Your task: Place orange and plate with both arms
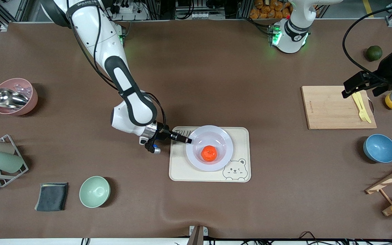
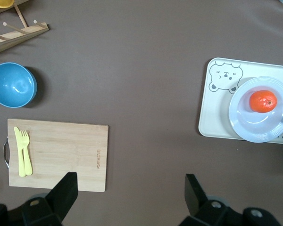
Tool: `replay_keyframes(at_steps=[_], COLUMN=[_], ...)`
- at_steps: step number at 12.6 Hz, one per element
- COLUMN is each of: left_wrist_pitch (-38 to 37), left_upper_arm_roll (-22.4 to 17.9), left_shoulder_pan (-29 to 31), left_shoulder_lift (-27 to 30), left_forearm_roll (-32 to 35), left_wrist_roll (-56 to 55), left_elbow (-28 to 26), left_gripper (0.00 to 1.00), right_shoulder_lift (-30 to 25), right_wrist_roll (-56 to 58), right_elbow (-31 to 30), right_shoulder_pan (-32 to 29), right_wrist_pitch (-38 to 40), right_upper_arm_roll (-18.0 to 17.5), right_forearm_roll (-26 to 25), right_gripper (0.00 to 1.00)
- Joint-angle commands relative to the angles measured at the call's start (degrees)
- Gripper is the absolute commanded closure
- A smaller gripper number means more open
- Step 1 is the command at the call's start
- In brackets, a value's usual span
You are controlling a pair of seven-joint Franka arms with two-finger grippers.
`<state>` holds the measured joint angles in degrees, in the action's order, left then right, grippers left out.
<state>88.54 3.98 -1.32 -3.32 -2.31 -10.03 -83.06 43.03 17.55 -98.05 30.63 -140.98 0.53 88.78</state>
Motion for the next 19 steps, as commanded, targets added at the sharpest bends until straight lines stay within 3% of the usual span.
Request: replay_keyframes(at_steps=[1,3,5,12,15,19], left_wrist_pitch=[0.05,-0.04,-0.04,-0.04,-0.04,0.14], left_upper_arm_roll=[0.68,0.77,1.03,1.03,1.12,1.47], left_shoulder_pan=[0.71,0.71,0.8,0.8,0.71,0.88], left_shoulder_lift=[0.86,0.94,0.95,0.95,1.03,1.12], left_forearm_roll=[-1.21,-1.04,-0.86,-1.03,-1.21,-1.39], left_wrist_roll=[-0.08,-0.08,-0.08,0.01,-0.08,-0.08], left_elbow=[-0.34,-0.26,-0.34,-0.26,-0.08,0.01], left_gripper=[0.0,0.0,0.0,0.0,0.0,0.0], right_shoulder_lift=[-2.24,-3.56,-4.88,-8.66,-10.24,-10.51], right_wrist_roll=[-10.73,-23.11,-26.69,-24.41,-20.39,-15.18], right_elbow=[0.23,3.37,5.67,8.57,8.84,11.56], right_shoulder_pan=[-1.27,-4.33,-8.37,-22.62,-26.22,-31.06], right_wrist_pitch=[1.58,9.45,16.84,31.62,33.57,41.29], right_upper_arm_roll=[-0.18,-0.18,-0.18,-0.27,-0.27,-0.27], right_forearm_roll=[-10.77,-23.07,-28.64,-46.04,-53.17,-55.37], right_gripper=[0.46,0.46,0.44,0.0,0.0,0.0])
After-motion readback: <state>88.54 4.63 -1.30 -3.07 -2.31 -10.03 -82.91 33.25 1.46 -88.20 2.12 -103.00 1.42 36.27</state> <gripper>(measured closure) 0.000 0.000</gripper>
